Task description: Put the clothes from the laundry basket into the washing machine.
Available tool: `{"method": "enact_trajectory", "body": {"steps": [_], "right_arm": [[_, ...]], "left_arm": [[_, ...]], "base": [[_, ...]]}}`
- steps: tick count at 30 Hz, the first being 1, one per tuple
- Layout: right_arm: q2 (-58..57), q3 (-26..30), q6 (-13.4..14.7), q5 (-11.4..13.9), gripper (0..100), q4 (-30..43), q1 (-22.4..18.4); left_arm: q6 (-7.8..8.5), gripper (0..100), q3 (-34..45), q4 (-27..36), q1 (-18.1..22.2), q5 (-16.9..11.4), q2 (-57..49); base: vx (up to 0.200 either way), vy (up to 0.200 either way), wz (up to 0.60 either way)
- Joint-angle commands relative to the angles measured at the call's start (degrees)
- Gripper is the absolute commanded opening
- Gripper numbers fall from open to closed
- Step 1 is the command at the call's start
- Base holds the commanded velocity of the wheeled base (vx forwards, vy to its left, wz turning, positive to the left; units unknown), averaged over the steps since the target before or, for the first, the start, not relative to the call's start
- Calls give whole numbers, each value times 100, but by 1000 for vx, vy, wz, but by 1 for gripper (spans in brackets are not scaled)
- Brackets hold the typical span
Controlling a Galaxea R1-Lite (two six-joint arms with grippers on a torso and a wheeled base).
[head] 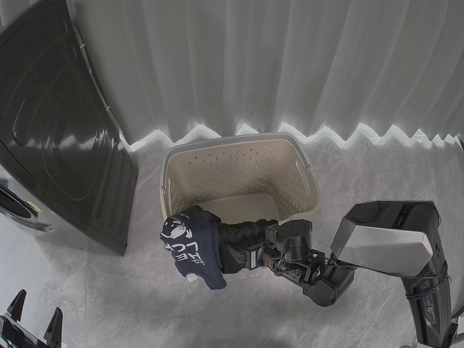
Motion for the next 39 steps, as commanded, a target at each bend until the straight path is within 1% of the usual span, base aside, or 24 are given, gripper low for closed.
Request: {"method": "enact_trajectory", "body": {"steps": [1, 2, 3, 12, 16, 20, 22, 23, 24, 26, 27, 29, 31, 34, 36, 39], "right_arm": [[52, -32, 1, -4, 100, -116, -1], [61, -32, 1, -4, 100, -151, 7], [96, -32, 1, 4, 0, -177, 7], [114, 100, -8, 4, 0, -423, 69], [-158, 381, 1, 4, 0, -520, 139], [-686, 733, -8, 4, 0, -538, 139], [-1204, 1049, 1, -4, 0, -529, 139], [-1257, 1085, 1, -4, 0, -538, 139], [-1600, 1278, 10, -48, 0, -529, 130], [-1740, 1357, 10, -66, 0, -529, 122], [-2171, 1594, 10, -83, 0, -555, 104], [-2611, 1823, 10, -92, 0, -555, 87], [-2883, 1937, 10, -83, 0, -538, 78], [-3595, 2174, 1, -83, 0, -450, 43], [-3823, 2218, -8, -83, 0, -415, 34], [-4483, 2254, -43, -75, 0, -265, 51]], "left_arm": [[-1, 100, 101, 4, 0, -5, -93], [-1, 100, 101, -5, 0, -5, -93], [-1, 100, 101, 4, 0, 3, -93], [-1, 100, 101, 4, 0, -5, -93], [-10, 100, 101, 4, 0, -5, -93], [-1, 100, 101, -5, 0, -5, -93], [-10, 100, 101, -5, 0, -5, -93], [-10, 100, 101, 4, 0, -5, -93], [-10, 100, 101, 4, 0, -5, -93], [-10, 100, 101, 4, 0, -5, -93], [-10, 100, 101, -5, 0, -5, -93], [-10, 100, 101, 4, 0, 3, -93], [-19, 100, 101, 4, 0, 3, -93], [-28, 100, 101, 4, 0, 3, -93], [-28, 100, 101, 4, 0, -5, -93], [-28, 100, 101, 4, -9, 3, -93]], "base": [[0, 0, 0], [0, 0, 0], [0, 0, 0], [0, 0, 0], [0, 0, 0], [0, 0, 0], [0, 0, 0], [0, 0, 0], [0, 0, 0], [0, 0, 0], [0, 0, 0], [0, 0, 0], [0, 0, 0], [0, 0, 0], [0, 0, 0], [0, 0, 0]]}}
